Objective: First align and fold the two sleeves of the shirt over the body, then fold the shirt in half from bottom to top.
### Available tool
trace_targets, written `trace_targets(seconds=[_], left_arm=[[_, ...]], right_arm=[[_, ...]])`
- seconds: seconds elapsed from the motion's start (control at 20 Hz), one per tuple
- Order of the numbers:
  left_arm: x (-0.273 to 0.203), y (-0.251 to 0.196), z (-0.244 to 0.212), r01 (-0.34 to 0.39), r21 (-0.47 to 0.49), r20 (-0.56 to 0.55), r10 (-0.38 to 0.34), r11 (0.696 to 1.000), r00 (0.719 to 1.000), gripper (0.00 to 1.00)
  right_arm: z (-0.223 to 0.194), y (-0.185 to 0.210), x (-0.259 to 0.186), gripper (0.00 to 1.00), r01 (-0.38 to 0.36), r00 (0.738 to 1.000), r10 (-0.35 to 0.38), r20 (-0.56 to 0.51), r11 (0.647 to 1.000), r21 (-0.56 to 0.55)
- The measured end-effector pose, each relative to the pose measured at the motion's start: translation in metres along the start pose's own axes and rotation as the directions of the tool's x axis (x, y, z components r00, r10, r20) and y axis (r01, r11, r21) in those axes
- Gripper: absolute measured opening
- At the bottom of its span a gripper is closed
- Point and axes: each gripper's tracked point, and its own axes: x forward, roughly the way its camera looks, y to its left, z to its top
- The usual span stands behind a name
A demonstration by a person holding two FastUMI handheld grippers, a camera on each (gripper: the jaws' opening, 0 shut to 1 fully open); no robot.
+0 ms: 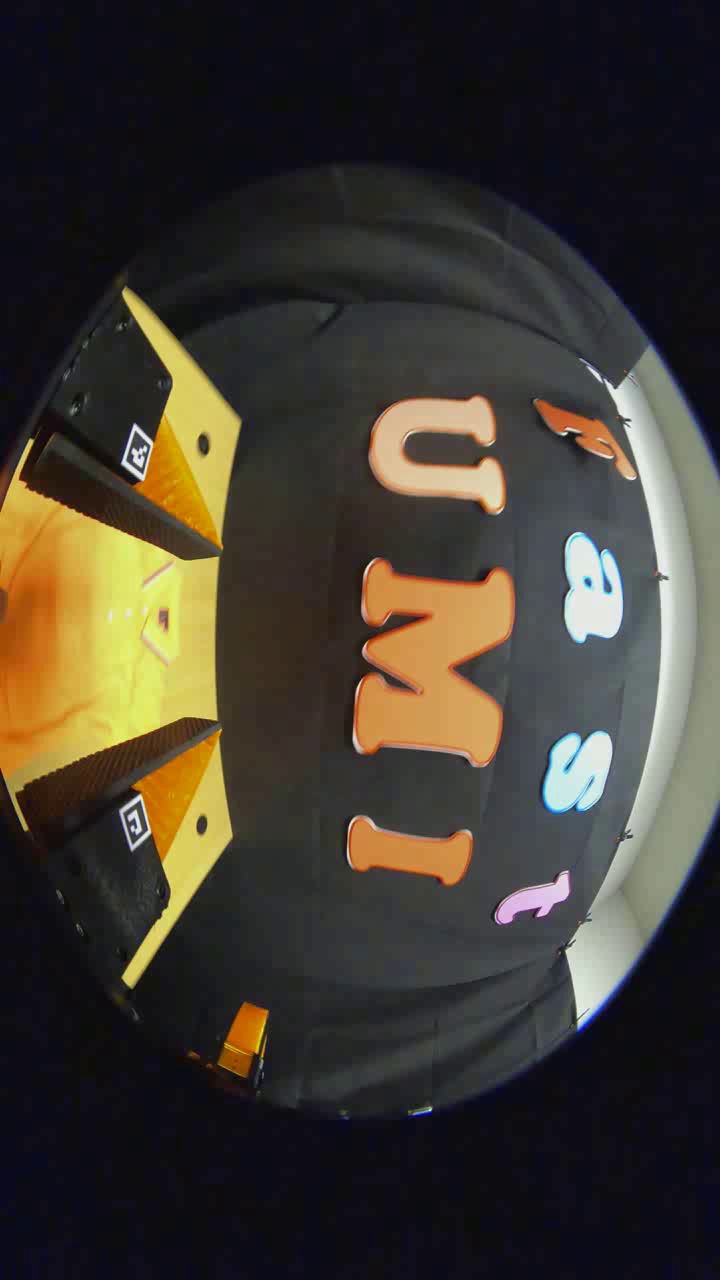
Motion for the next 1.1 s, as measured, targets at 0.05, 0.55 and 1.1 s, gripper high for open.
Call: trace_targets(seconds=[0.05,0.55,1.1], left_arm=[[0.0,0.034,0.004,-0.015,-0.001,0.0,0.015,1.0,1.0,0.97],[0.013,0.176,0.013,-0.179,-0.075,-0.019,0.178,0.981,0.984,0.98],[0.051,0.174,0.023,-0.231,-0.04,-0.016,0.231,0.972,0.973,0.98]], right_arm=[[-0.001,0.02,0.0,0.97,-0.001,1.0,0.001,-0.006,0.999,0.039],[-0.016,0.117,0.012,0.97,-0.121,0.99,0.115,-0.077,0.99,-0.068],[-0.05,0.115,0.085,1.0,-0.129,0.963,0.101,-0.248,0.987,-0.099]])
